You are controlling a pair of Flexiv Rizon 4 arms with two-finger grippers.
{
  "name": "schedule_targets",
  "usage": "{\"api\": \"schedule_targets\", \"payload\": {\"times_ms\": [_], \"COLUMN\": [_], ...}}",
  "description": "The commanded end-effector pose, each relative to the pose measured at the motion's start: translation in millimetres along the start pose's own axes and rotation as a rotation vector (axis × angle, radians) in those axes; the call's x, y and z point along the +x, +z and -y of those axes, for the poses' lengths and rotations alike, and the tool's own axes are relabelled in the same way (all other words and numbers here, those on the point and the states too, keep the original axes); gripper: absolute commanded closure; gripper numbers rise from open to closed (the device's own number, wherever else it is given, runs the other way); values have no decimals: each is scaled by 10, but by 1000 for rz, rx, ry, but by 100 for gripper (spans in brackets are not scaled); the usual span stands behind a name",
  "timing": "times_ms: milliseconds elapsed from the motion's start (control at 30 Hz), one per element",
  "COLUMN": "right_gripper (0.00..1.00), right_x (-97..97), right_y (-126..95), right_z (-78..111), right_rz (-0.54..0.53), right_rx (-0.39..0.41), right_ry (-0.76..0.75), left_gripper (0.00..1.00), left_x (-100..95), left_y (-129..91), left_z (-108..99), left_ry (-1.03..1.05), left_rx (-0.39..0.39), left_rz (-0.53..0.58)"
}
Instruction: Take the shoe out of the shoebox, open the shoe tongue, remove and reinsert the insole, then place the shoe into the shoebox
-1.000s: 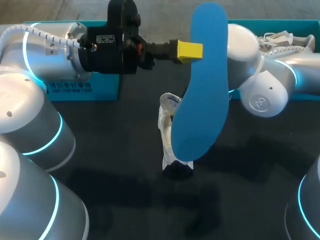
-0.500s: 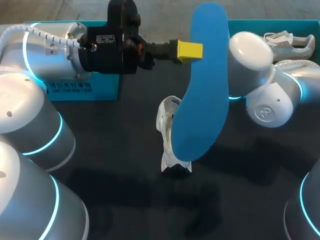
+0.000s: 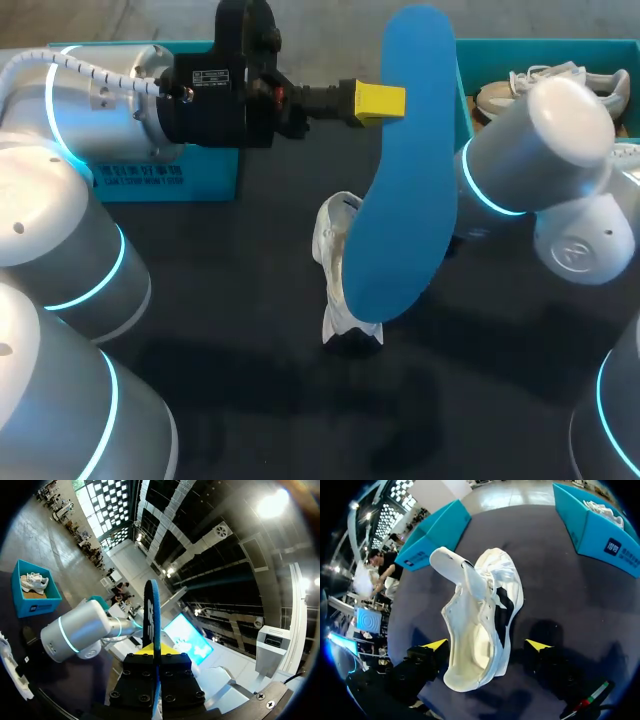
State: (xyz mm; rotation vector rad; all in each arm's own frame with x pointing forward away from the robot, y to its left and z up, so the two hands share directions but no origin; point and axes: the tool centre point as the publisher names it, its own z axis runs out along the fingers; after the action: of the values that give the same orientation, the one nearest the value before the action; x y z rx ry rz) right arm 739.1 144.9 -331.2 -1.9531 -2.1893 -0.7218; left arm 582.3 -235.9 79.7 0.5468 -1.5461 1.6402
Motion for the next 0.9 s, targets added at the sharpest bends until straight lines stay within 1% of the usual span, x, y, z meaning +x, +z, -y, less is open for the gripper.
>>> {"api": "schedule_targets", "payload": {"times_ms": [33,567,633,700,800,833,900], "right_gripper": [0,0,0,0,0,0,0], "right_x": [-2,-2,-9,-33,-59,-67,-82], "right_y": [-6,-6,-39,-117,-204,-250,-317], "right_z": [14,14,-20,-84,-128,-147,-170], "right_rz": [-1,-1,-20,-94,-149,-216,-254], "right_rx": [-3,-3,-11,-19,-14,-28,-33], "right_ry": [0,0,2,27,31,48,58], "left_gripper": [100,100,100,100,100,100,100], "left_x": [-8,-8,-8,-8,-8,-8,-8], "left_y": [16,16,16,16,16,16,16], "left_z": [-10,-10,-10,-10,-10,-10,-10], "left_ry": [-1,-1,-1,-1,-1,-1,-1], "left_rx": [1,1,1,1,1,1,1], "left_rz": [1,1,1,1,1,1,1]}}
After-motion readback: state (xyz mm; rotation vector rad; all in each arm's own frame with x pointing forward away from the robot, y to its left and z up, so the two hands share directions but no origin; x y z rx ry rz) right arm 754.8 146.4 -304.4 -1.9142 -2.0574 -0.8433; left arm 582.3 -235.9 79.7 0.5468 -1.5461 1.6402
